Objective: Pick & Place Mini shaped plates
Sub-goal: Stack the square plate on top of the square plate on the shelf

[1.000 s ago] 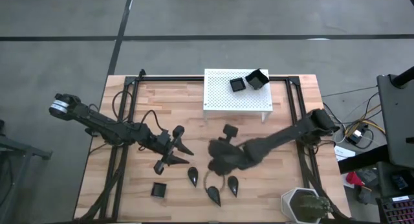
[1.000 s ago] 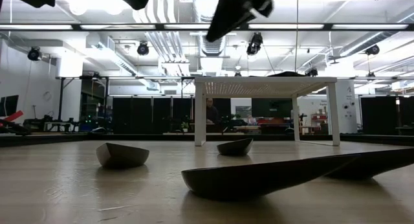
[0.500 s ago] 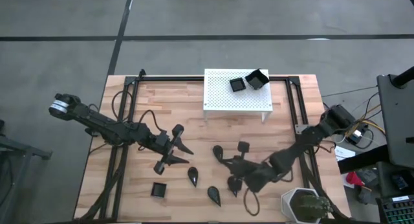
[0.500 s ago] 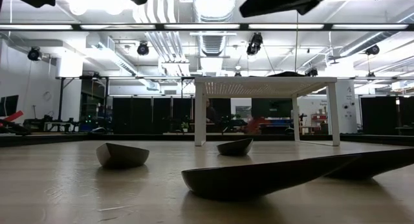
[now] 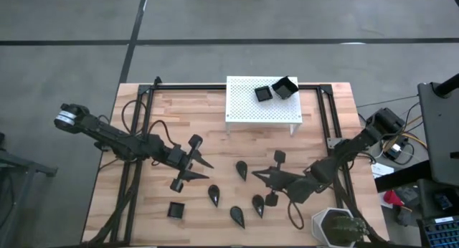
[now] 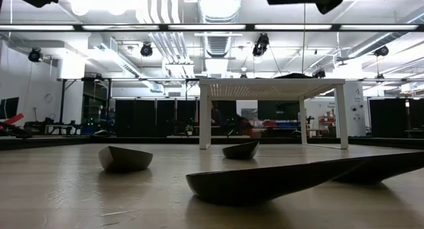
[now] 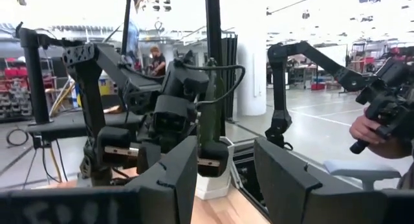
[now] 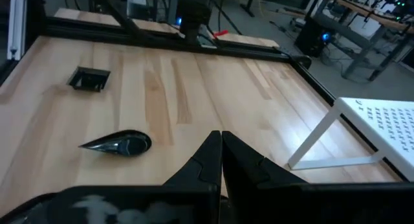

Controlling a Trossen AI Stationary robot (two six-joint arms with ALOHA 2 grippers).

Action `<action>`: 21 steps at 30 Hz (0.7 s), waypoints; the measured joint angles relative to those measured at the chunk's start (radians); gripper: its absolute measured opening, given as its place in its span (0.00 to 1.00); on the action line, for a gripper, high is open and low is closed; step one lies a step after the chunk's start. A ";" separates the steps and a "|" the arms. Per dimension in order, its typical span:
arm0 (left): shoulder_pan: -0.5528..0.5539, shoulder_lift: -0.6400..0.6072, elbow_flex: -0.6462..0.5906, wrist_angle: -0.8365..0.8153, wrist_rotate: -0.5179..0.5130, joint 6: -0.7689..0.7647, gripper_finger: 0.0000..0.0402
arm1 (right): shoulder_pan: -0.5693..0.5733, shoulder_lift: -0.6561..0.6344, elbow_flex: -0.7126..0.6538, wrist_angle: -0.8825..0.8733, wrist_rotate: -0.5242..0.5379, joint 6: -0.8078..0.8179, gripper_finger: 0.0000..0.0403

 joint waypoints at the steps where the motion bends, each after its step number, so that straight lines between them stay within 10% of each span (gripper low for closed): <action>1: 0.000 0.000 0.002 -0.001 0.000 0.007 0.37 | 0.000 -0.001 -0.005 -0.002 0.001 0.000 0.02; 21: 0.002 0.000 0.005 0.008 0.002 0.043 0.37 | -0.001 -0.001 -0.012 -0.003 -0.003 -0.016 0.02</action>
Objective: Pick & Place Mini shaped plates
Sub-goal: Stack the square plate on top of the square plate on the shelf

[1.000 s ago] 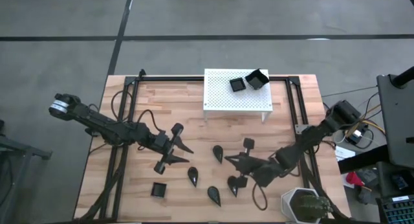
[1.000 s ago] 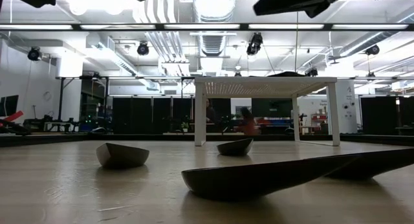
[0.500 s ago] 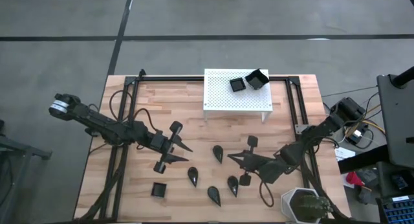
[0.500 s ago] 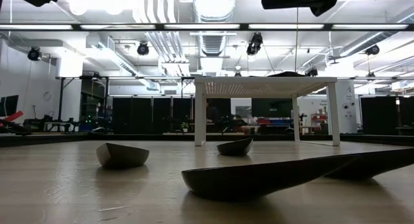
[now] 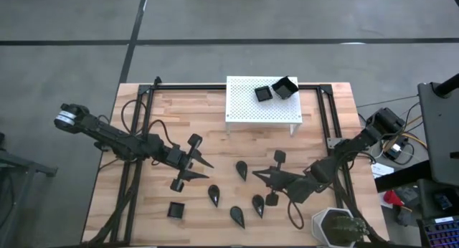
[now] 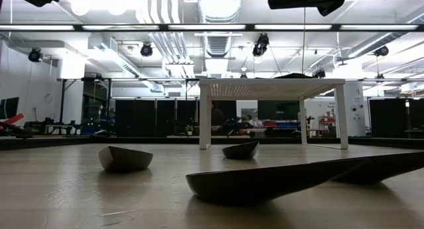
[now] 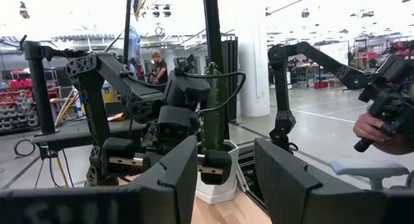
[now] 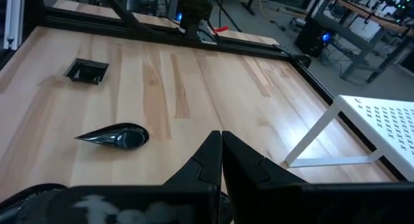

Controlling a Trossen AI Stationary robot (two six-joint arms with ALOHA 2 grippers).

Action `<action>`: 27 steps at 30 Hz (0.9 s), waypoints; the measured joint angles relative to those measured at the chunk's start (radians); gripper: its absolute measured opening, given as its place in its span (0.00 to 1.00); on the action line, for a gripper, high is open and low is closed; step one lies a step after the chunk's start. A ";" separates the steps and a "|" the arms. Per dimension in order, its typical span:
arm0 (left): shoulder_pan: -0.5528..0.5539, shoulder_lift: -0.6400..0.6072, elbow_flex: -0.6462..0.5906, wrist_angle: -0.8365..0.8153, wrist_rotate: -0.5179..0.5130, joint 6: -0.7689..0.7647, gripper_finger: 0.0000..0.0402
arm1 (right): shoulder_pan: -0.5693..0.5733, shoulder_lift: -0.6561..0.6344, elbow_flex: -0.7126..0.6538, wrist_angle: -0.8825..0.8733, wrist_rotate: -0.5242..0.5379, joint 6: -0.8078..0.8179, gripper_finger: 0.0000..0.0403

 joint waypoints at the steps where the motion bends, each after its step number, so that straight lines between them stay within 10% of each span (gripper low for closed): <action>1: 0.000 0.000 0.000 0.000 0.000 0.000 0.37 | 0.000 0.000 0.000 0.000 0.000 -0.003 0.02; 27: 0.001 0.000 -0.007 -0.060 0.001 -0.145 0.37 | -0.001 -0.027 -0.008 -0.001 -0.140 -0.034 0.02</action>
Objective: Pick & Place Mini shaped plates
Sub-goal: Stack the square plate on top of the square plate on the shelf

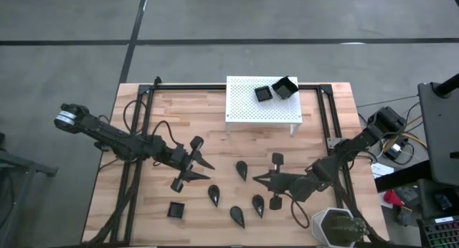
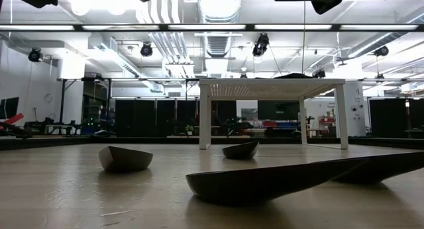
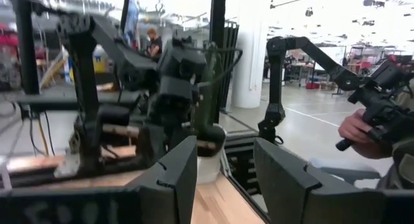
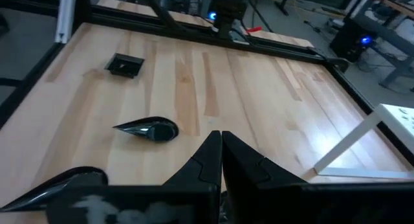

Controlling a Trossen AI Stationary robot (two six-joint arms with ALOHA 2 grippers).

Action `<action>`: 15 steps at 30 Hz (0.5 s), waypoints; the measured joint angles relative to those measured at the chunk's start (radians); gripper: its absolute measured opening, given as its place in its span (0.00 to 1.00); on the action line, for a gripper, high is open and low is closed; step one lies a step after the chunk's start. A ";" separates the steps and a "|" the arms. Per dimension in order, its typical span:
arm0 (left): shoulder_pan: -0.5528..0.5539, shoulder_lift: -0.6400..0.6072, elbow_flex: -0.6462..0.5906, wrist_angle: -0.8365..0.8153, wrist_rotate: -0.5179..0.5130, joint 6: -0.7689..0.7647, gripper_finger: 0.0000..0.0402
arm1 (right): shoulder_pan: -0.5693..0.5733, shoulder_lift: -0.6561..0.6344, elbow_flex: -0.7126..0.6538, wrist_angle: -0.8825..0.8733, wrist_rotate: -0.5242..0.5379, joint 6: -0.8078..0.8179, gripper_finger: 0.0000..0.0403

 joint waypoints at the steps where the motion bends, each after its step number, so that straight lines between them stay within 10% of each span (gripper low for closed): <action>1: 0.000 0.000 0.000 -0.011 0.000 -0.009 0.37 | -0.001 -0.007 -0.005 0.000 -0.019 0.001 0.02; 15: -0.002 0.003 -0.001 -0.085 0.000 -0.062 0.37 | -0.015 -0.057 -0.052 0.006 -0.138 0.003 0.02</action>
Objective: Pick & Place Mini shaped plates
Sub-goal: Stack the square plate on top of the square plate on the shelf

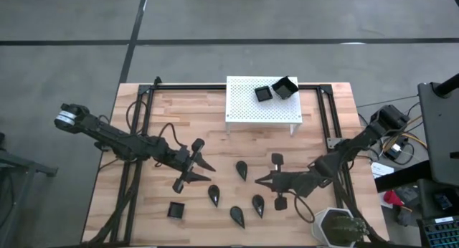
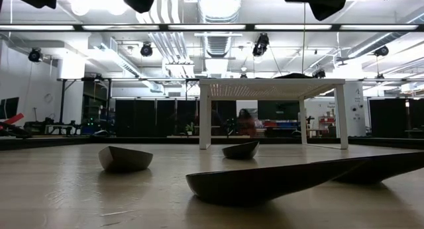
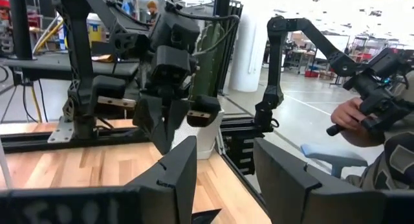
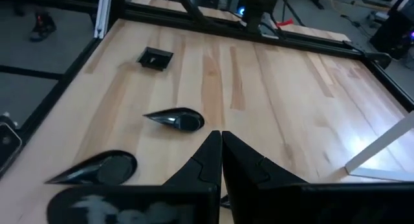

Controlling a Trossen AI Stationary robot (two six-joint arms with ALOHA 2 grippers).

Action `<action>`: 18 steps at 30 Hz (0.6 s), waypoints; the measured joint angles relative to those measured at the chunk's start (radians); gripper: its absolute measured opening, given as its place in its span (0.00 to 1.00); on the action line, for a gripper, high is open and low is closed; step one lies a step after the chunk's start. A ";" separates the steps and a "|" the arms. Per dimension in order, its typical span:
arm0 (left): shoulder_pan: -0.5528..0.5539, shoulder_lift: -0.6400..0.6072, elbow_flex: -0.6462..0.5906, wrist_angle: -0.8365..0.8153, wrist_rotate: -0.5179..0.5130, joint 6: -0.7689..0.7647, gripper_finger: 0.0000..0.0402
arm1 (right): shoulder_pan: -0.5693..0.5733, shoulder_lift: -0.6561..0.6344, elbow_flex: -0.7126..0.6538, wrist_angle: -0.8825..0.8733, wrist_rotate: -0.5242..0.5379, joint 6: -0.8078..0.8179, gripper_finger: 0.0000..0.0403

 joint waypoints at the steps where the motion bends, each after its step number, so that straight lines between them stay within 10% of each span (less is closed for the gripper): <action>1: 0.000 0.000 0.000 -0.005 0.000 -0.005 0.37 | -0.002 -0.007 -0.007 -0.005 0.000 -0.003 0.02; 18: -0.009 0.000 0.000 -0.182 -0.053 -0.175 0.37 | -0.021 -0.034 -0.059 -0.017 -0.054 -0.005 0.02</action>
